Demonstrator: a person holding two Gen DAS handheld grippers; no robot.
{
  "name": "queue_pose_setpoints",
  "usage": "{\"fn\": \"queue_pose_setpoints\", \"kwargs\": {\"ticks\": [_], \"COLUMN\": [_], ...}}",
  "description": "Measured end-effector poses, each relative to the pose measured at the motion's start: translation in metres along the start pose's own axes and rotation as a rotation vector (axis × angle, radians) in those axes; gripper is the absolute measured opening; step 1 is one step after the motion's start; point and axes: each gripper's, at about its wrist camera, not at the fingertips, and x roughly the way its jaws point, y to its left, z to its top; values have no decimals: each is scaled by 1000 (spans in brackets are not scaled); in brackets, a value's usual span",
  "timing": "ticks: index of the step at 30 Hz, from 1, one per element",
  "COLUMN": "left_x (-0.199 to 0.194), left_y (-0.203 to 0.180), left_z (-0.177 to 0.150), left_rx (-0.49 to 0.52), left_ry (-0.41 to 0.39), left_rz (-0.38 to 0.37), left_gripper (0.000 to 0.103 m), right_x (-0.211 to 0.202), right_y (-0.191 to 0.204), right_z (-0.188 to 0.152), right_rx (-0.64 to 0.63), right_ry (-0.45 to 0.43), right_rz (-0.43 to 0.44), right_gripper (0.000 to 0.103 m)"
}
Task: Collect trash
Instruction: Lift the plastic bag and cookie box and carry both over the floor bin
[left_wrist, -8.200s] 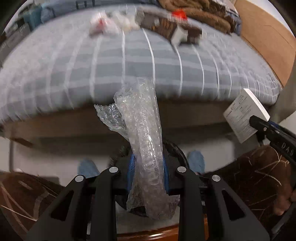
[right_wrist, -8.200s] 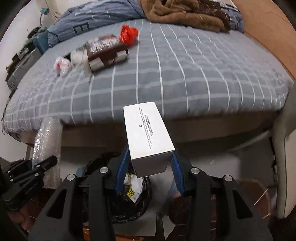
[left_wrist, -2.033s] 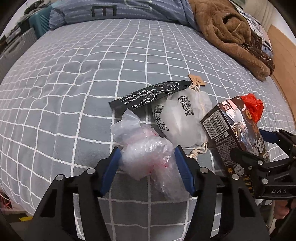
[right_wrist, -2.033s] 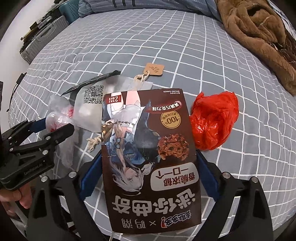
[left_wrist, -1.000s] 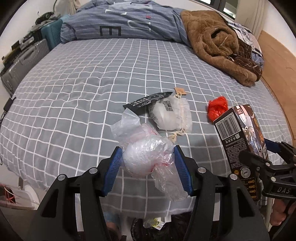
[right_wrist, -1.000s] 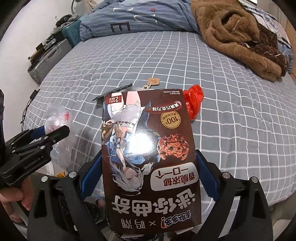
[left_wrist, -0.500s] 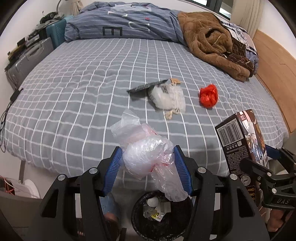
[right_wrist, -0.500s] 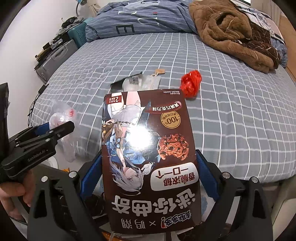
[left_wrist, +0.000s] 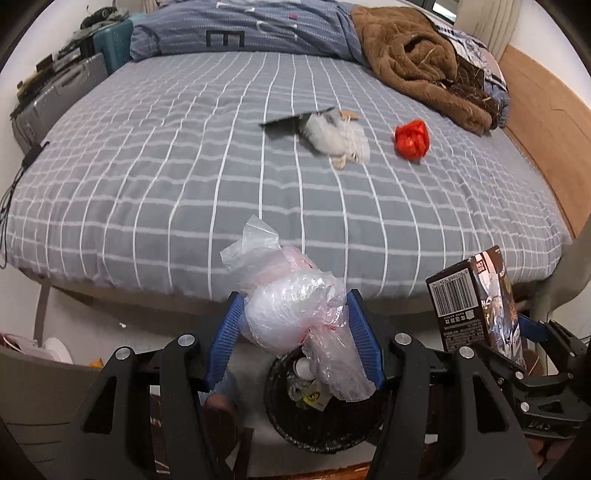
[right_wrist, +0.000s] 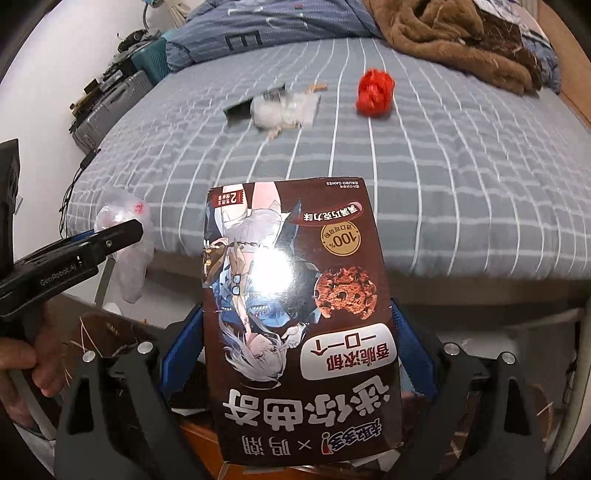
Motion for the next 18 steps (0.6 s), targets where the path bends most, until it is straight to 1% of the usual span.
{"fn": "queue_pose_setpoints", "kwargs": {"ticks": [1,8,15,18], "left_x": [2,23,53,65], "left_y": [1,8,10,12], "left_z": [-6,-46,-75,-84], "left_rx": [-2,-26,-13,-26], "left_ry": [9,61,113,123], "left_rz": [0,3,16,-8], "left_gripper": [56,56,56,57], "right_x": [2,18,52,66], "right_y": [-1,-1,-3,-1], "right_z": [-4,-30,-51,-59], "right_rx": [7,27,52,55], "right_ry": [5,2,85,113], "right_rz": [1,-62,-61,-62], "right_gripper": [88,88,88,88]}}
